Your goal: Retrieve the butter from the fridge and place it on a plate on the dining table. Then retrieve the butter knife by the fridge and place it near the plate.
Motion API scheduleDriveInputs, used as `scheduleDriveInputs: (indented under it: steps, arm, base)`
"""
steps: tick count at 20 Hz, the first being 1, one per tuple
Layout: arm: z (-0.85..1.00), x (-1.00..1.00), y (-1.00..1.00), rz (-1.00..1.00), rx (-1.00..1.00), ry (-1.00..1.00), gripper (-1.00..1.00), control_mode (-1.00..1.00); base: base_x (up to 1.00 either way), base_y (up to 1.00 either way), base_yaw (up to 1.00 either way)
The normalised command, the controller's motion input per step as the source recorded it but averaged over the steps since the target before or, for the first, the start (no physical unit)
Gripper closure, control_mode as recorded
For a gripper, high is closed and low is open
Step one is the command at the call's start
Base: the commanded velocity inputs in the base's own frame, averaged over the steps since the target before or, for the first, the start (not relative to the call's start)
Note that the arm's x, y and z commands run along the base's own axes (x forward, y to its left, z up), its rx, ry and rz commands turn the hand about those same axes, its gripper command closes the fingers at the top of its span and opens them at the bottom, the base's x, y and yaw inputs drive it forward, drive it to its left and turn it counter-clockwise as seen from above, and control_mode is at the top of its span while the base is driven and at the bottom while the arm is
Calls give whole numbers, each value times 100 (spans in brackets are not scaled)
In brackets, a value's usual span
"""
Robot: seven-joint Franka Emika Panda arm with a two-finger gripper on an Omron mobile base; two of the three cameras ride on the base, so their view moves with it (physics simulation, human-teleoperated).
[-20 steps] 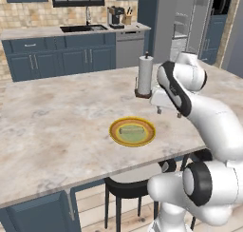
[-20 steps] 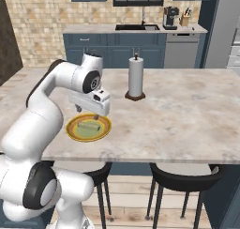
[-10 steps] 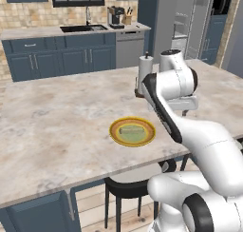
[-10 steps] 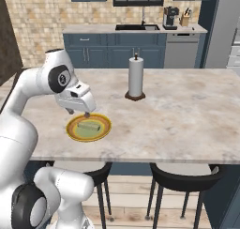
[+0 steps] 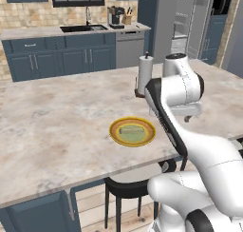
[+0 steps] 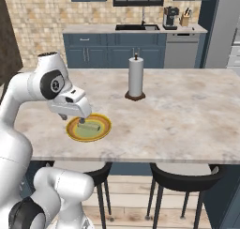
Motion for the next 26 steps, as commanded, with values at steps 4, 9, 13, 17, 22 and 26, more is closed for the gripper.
scheduleDriveInputs:
  steps: [4, 9, 13, 17, 22, 26]
  arm:
    - [0, -36, 35, 25, 0, 8, -100, -100]
    - [-1, -21, 16, 25, 1, 5, -100, -100]
    - [-25, -5, -5, 11, 11, 0, -100, -100]
    - [-6, 0, 0, 0, 2, 0, -100, -100]
    - [0, 0, 0, 0, 0, 0, -100, -100]
    - [0, -1, -1, 0, 0, 0, -100, -100]
  base:
    - [0, 0, 0]
    - [0, 0, 0]
    - [0, 0, 0]
    - [0, 0, 0]
    - [0, 0, 0]
    - [0, 0, 0]
